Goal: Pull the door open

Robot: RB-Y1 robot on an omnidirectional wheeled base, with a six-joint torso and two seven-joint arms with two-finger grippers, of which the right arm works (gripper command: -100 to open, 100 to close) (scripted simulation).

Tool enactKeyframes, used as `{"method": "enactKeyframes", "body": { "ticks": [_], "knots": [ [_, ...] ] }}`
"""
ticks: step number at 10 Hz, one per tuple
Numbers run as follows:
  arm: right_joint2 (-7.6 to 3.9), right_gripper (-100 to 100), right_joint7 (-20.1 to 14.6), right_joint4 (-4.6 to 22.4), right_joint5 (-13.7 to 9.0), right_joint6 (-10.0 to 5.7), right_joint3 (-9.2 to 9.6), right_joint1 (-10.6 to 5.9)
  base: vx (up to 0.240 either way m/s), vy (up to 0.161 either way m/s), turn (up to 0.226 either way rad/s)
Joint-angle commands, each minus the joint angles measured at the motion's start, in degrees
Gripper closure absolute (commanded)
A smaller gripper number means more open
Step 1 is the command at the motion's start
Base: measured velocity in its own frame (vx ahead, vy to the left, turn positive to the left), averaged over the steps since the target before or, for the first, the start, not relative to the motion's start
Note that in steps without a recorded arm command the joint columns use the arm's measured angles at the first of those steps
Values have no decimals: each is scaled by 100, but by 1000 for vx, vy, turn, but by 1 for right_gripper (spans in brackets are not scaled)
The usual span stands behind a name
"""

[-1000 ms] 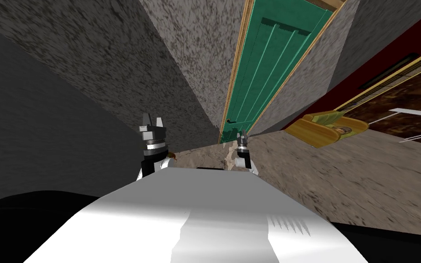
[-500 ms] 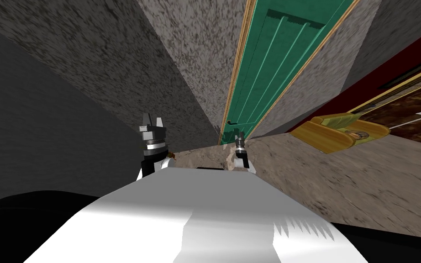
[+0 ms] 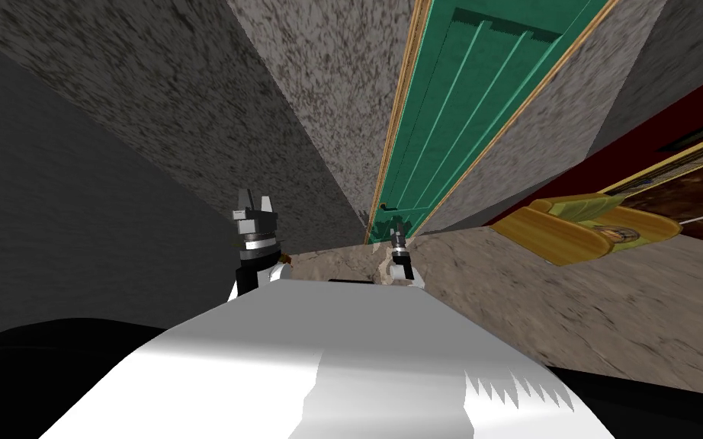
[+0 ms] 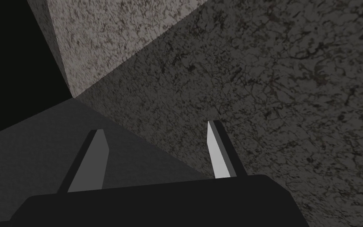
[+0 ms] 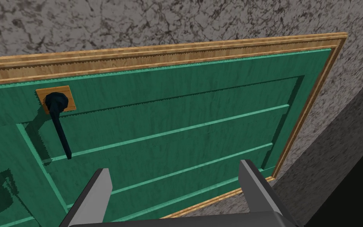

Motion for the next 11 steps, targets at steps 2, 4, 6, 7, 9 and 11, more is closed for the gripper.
{"method": "enactKeyframes", "body": {
  "ticks": [2,4,6,7,9,11],
  "knots": [
    [-65,-100,-96,486,-2,-117,42,-171,77,-99,93],
    [-88,-100,-129,721,-2,-162,57,-242,69,-65,49],
    [-130,-100,-193,1097,-3,-249,88,-380,53,-49,68],
    [-150,-100,-224,1287,-4,-291,103,-446,70,-72,93],
    [-170,-100,-255,1471,-4,-334,117,-513,67,-75,46],
    [-210,-100,-317,1831,-5,-418,147,-645,49,-51,59]
  ]
}}
